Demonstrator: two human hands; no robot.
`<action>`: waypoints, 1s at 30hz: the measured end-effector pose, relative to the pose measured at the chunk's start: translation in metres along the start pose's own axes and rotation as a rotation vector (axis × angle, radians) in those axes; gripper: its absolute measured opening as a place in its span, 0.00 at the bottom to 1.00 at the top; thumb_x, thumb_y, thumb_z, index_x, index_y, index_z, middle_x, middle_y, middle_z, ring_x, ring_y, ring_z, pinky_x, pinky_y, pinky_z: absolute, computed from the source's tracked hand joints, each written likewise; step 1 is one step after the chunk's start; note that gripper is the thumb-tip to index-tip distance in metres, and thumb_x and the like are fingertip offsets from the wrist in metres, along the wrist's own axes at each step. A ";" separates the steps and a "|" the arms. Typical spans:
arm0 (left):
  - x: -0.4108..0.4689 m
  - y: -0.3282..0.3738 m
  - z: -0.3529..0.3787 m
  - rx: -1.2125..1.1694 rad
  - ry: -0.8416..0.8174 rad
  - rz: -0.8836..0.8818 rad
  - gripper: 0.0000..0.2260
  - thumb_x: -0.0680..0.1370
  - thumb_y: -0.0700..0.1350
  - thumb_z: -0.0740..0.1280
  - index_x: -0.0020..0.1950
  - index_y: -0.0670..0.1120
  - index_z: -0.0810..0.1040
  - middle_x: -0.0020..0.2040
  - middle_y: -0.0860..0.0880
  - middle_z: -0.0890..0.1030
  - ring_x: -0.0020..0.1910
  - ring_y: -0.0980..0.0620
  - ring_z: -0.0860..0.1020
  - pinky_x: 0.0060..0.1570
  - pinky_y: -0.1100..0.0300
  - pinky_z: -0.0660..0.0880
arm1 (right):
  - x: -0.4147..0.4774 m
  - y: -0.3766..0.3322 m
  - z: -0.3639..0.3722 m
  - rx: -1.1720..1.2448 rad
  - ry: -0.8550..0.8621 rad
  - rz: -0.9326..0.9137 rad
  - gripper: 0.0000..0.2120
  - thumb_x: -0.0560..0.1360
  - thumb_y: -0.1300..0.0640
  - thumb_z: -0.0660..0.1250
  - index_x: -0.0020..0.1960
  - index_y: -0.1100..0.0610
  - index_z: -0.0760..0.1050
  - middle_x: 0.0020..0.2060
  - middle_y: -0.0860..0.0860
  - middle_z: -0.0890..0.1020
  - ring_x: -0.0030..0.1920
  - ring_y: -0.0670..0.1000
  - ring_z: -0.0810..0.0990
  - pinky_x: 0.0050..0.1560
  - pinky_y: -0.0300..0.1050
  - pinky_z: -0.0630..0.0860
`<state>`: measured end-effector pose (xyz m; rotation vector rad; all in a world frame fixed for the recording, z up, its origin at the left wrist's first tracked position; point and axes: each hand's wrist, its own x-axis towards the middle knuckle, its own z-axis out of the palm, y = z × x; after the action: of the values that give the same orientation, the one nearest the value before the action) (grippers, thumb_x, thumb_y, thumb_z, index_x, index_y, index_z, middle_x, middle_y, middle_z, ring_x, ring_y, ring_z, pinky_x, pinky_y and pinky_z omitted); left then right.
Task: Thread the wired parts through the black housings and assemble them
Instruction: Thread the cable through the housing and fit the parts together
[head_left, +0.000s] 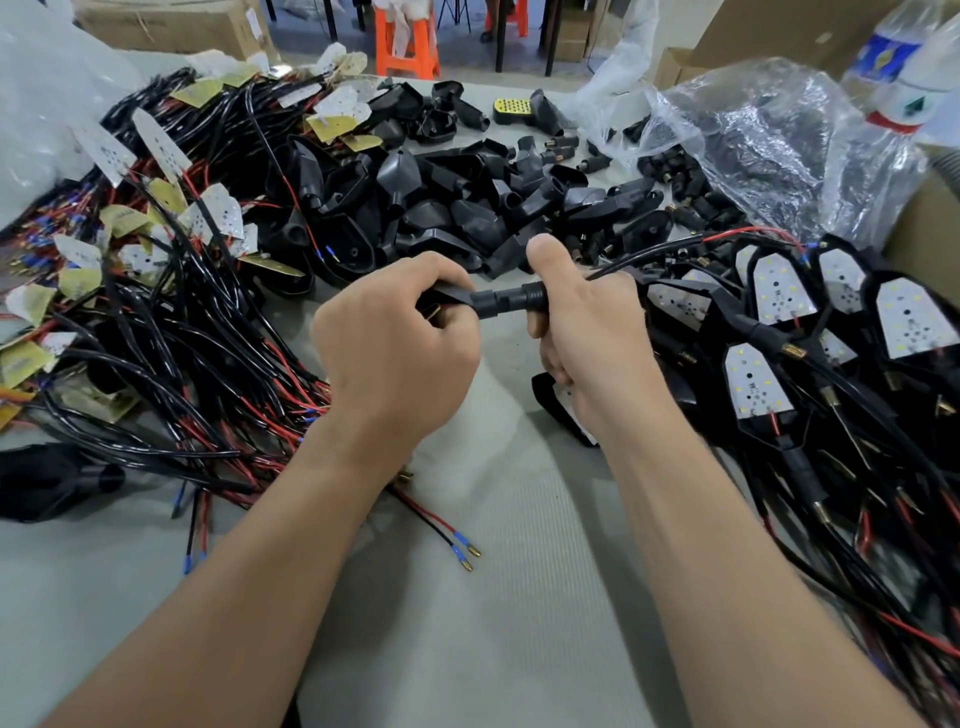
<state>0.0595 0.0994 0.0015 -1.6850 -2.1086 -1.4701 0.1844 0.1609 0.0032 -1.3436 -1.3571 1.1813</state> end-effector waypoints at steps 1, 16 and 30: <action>0.000 0.000 0.000 0.003 0.003 -0.007 0.10 0.70 0.44 0.64 0.44 0.54 0.84 0.29 0.61 0.72 0.33 0.55 0.71 0.37 0.59 0.67 | 0.000 0.001 0.002 -0.007 0.009 -0.005 0.28 0.69 0.34 0.63 0.22 0.55 0.74 0.22 0.51 0.72 0.20 0.49 0.67 0.27 0.45 0.63; 0.001 0.001 0.000 -0.088 -0.099 -0.011 0.12 0.70 0.44 0.63 0.46 0.55 0.84 0.31 0.61 0.76 0.31 0.57 0.73 0.39 0.58 0.71 | -0.007 -0.002 0.011 -0.071 0.083 -0.075 0.28 0.76 0.39 0.59 0.21 0.50 0.74 0.21 0.47 0.77 0.33 0.55 0.74 0.43 0.54 0.71; 0.018 -0.016 0.005 -0.456 -0.446 -0.413 0.13 0.75 0.41 0.71 0.54 0.58 0.85 0.34 0.50 0.79 0.35 0.52 0.76 0.35 0.56 0.75 | 0.003 -0.003 -0.015 0.217 -0.190 -0.091 0.06 0.77 0.61 0.69 0.42 0.61 0.80 0.32 0.54 0.82 0.32 0.51 0.77 0.33 0.41 0.70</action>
<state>0.0425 0.1167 -0.0009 -1.9594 -2.6332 -1.9678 0.1985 0.1647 0.0083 -1.0270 -1.3627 1.3779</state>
